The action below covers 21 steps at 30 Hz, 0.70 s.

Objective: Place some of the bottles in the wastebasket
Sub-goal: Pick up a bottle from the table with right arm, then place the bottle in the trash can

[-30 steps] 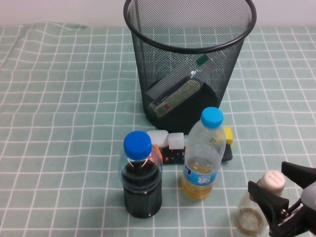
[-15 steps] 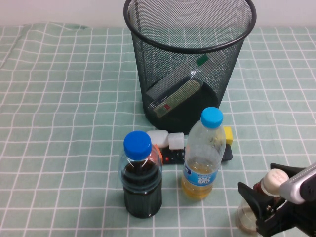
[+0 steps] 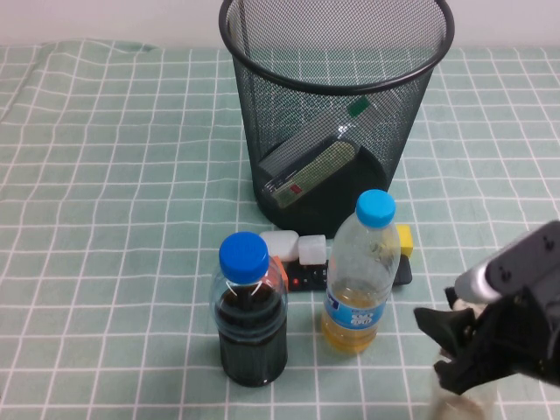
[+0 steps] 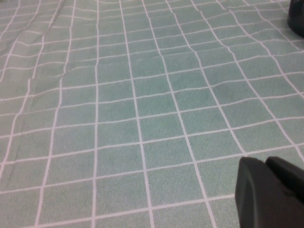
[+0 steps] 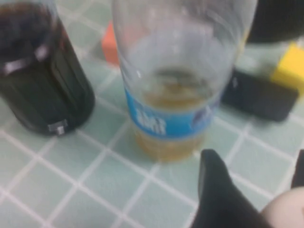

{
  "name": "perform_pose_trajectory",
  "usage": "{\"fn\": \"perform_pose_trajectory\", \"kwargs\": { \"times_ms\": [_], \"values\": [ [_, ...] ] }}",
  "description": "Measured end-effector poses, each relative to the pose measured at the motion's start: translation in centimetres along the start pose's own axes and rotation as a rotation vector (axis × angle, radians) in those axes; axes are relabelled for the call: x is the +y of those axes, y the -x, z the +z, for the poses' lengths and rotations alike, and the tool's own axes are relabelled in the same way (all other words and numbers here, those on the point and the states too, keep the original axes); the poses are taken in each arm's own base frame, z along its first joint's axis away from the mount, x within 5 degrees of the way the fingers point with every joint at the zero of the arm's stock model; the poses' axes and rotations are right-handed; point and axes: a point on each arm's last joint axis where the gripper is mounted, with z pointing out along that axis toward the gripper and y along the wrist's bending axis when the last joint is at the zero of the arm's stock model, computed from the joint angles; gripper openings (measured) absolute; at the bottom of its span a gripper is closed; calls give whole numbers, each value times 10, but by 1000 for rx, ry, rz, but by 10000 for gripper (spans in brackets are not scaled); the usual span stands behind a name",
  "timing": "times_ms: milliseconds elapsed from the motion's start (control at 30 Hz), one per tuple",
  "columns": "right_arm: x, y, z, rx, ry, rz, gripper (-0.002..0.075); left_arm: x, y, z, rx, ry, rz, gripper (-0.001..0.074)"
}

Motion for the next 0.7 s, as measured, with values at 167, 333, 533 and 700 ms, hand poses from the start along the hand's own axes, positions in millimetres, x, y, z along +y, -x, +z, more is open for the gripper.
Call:
{"fn": "perform_pose_trajectory", "kwargs": {
  "times_ms": [167, 333, 533, 700],
  "values": [
    [-19, 28, -13, 181, -82, 60, 281, 0, 0, 0, 0, 0, 0, -3],
    [-44, 65, -31, 143, -228, 205, 280, 0, 0, 0, 0, 0, 0, -4],
    [-73, 138, -61, 60, -364, 298, 280, 0, 0, 0, 0, 0, 0, -4],
    [-96, 217, -75, -37, -432, 280, 280, 0, 0, 0, 0, 0, 0, -4]
  ]
}}
